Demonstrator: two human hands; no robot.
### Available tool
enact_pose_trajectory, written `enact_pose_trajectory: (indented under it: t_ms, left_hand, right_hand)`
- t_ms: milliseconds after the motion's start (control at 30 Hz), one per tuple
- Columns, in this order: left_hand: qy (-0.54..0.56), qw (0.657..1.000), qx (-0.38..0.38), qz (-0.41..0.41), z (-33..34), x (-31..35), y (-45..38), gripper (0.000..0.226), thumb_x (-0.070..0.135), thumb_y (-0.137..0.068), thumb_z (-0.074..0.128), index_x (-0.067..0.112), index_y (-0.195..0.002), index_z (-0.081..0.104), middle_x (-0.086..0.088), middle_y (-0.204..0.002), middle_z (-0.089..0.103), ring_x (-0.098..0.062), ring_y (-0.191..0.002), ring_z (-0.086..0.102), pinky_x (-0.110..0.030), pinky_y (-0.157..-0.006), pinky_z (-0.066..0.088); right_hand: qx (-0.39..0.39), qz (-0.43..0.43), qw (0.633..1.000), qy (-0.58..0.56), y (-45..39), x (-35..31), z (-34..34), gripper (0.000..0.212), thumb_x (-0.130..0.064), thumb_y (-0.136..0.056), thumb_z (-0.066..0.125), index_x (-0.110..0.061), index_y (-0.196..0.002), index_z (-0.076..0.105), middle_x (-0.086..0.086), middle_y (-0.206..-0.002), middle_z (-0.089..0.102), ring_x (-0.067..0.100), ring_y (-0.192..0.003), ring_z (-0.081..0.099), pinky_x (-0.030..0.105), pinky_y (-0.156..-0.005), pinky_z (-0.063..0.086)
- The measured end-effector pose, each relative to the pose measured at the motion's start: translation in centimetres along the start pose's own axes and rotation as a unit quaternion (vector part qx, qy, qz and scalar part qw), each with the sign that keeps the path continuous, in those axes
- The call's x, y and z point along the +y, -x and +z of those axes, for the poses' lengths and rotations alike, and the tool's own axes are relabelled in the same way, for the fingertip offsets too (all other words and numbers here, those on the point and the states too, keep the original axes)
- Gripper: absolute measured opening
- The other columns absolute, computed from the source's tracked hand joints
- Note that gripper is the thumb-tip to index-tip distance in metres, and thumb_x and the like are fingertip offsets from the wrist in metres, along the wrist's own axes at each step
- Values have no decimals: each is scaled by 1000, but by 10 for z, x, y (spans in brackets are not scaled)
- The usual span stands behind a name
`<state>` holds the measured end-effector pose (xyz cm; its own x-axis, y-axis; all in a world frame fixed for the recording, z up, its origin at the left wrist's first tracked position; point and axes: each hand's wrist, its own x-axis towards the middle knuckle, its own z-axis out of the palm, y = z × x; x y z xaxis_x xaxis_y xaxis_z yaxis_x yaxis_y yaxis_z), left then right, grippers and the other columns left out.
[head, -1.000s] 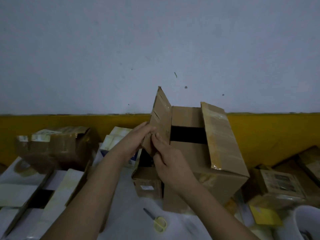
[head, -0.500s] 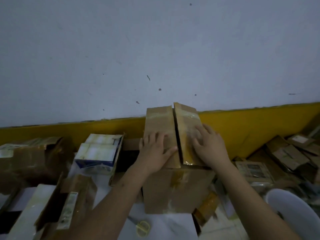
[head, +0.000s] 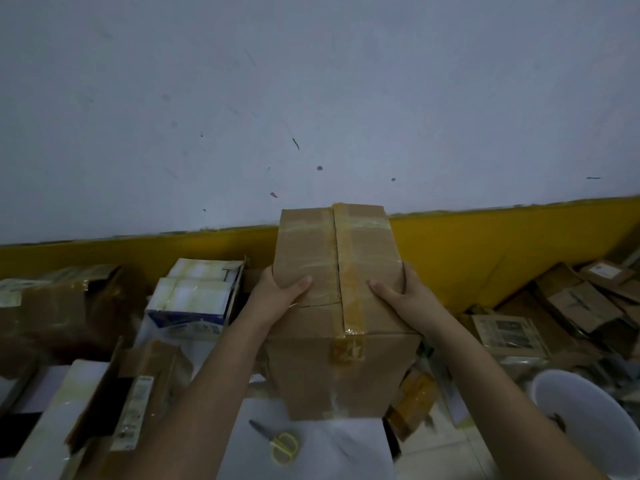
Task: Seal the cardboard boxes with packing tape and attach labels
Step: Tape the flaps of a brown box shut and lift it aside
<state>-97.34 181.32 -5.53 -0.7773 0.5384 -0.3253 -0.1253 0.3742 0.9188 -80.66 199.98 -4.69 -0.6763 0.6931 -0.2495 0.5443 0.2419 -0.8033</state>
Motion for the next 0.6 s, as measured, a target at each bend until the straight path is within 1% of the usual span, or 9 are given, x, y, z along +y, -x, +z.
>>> enact_pose_trajectory:
  t_ms: [100,167,233,267,333,367,467,533,600]
  left_hand:
    - [39,999,-19,4,2,-4,0,88,40,-77,84,24,-149,35,13,-115,55,-6,-97,54,-26,-73,46]
    - [42,999,-14,9,3,-7,1,88,37,-76,85,25,-148,36,16,-110,54,-4,-96,54,-26,-73,47]
    - [25,999,-4,19,3,-7,3,90,40,-75,85,26,-149,35,13,-116,55,-8,-102,55,-30,-82,49]
    - [12,1000,1,26,2,-8,3,94,44,-74,85,27,-151,33,9,-125,55,-12,-108,55,-33,-89,50]
    - [-12,999,3,36,0,-10,2,106,53,-72,83,28,-156,23,4,-143,49,-18,-122,53,-39,-98,49]
    - [-21,999,0,37,0,-11,3,110,55,-73,82,30,-158,17,3,-148,46,-19,-126,52,-38,-100,49]
    - [-25,999,-9,44,2,-11,4,109,56,-77,79,31,-159,13,4,-149,44,-17,-122,51,-35,-95,48]
    - [-18,999,-10,47,3,-11,3,104,55,-78,77,32,-159,15,4,-147,45,-15,-116,52,-33,-91,48]
    - [-19,998,-9,55,3,-11,2,101,56,-78,77,32,-158,18,4,-146,47,-14,-114,52,-32,-89,48]
  right_hand:
    - [-11,-10,1000,-6,-2,2,-4,94,-60,-83,67,-27,-156,17,0,-145,49,22,-114,58,34,-83,53]
    - [-18,-5,1000,-11,-3,1,-6,92,-58,-84,68,-27,-155,19,1,-145,49,19,-109,57,33,-81,52]
    - [-19,-4,1000,-10,-3,0,-6,91,-55,-85,68,-26,-156,18,3,-146,47,18,-106,55,32,-79,50]
    - [-20,-4,1000,-7,-3,-1,-6,92,-54,-87,67,-26,-157,15,3,-149,44,19,-108,54,31,-80,48]
    - [-29,3,1000,4,-3,-2,-7,98,-54,-88,65,-27,-159,3,4,-157,34,25,-122,52,31,-82,46]
    - [-35,6,999,9,-4,-2,-9,100,-55,-89,64,-29,-159,-3,3,-159,30,28,-129,49,32,-83,46]
    - [-52,3,998,21,-7,1,-14,98,-56,-90,61,-37,-157,-8,2,-161,26,28,-133,46,32,-85,45]
    - [-61,-1,998,22,-6,3,-17,93,-56,-91,59,-41,-157,-5,0,-162,25,28,-133,45,32,-86,45]
    - [-62,-17,997,43,-6,1,-16,87,-55,-93,56,-41,-157,-2,0,-161,26,28,-132,46,31,-86,43]
